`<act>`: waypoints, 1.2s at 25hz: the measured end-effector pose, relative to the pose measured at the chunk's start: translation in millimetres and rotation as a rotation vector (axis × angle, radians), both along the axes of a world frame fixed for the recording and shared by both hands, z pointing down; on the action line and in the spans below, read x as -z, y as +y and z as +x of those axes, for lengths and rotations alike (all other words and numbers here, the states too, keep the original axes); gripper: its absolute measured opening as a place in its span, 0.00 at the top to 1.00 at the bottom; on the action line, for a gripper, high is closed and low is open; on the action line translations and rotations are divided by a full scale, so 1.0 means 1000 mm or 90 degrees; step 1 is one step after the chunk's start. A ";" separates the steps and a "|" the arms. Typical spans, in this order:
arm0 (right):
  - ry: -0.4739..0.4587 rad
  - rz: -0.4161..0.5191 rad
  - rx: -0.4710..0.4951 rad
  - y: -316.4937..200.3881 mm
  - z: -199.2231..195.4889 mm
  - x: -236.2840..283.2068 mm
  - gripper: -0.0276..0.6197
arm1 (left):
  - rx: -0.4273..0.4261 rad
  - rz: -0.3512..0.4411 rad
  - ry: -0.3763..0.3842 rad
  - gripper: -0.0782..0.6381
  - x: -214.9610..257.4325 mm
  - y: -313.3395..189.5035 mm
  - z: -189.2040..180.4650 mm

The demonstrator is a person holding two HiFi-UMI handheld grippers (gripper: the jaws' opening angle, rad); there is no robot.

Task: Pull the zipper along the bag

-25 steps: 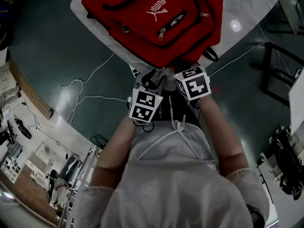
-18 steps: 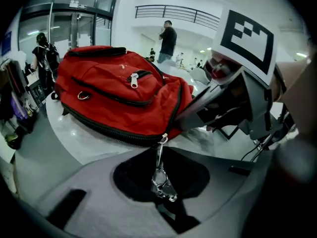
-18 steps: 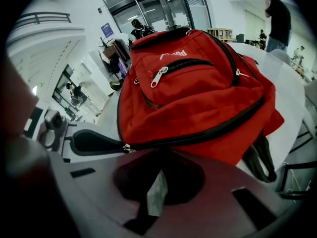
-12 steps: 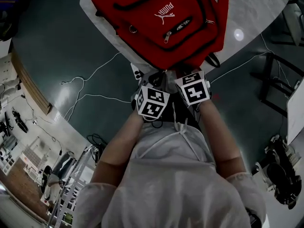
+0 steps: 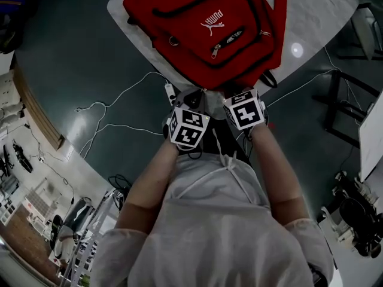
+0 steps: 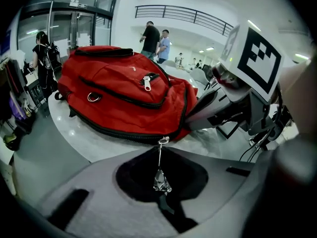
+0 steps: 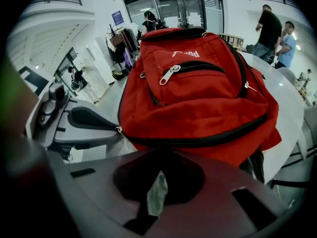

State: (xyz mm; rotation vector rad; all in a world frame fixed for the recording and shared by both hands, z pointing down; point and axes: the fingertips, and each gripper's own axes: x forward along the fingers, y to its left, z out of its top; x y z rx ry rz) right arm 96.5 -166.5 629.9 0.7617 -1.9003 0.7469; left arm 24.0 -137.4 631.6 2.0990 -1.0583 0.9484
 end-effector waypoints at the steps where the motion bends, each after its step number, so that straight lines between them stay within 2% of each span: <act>1: 0.003 0.002 -0.003 0.000 0.001 0.000 0.92 | 0.005 -0.003 0.004 0.85 0.000 -0.001 -0.003; 6: 0.024 0.006 -0.021 -0.002 -0.001 0.000 0.92 | 0.022 -0.005 0.013 0.86 0.002 -0.009 -0.020; 13: 0.052 0.014 -0.047 0.001 -0.004 0.002 0.92 | 0.009 0.003 0.016 0.85 0.003 -0.019 -0.044; 30: 0.067 0.014 -0.084 -0.001 -0.003 0.002 0.91 | 0.012 0.053 -0.042 0.85 0.007 -0.089 -0.121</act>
